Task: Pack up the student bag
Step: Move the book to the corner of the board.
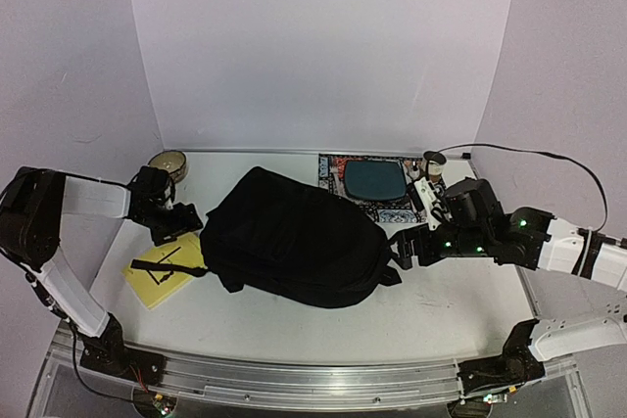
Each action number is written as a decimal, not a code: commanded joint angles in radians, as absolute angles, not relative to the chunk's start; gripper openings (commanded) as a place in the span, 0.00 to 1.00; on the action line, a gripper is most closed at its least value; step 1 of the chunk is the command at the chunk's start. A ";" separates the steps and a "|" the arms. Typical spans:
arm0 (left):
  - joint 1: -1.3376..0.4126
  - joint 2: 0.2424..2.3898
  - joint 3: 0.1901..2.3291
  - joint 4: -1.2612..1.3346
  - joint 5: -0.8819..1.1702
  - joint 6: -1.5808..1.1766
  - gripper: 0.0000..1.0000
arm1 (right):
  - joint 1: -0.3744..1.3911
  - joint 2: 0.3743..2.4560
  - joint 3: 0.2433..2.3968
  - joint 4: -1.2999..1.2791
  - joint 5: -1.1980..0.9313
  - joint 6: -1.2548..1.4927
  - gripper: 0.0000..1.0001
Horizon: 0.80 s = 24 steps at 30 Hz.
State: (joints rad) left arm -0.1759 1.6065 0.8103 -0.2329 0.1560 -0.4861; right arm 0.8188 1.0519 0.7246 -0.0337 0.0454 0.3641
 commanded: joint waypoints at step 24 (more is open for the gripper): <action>-0.444 1.687 1.105 -0.235 0.320 -0.627 0.95 | 0.836 1.310 0.869 0.024 -0.021 0.408 0.97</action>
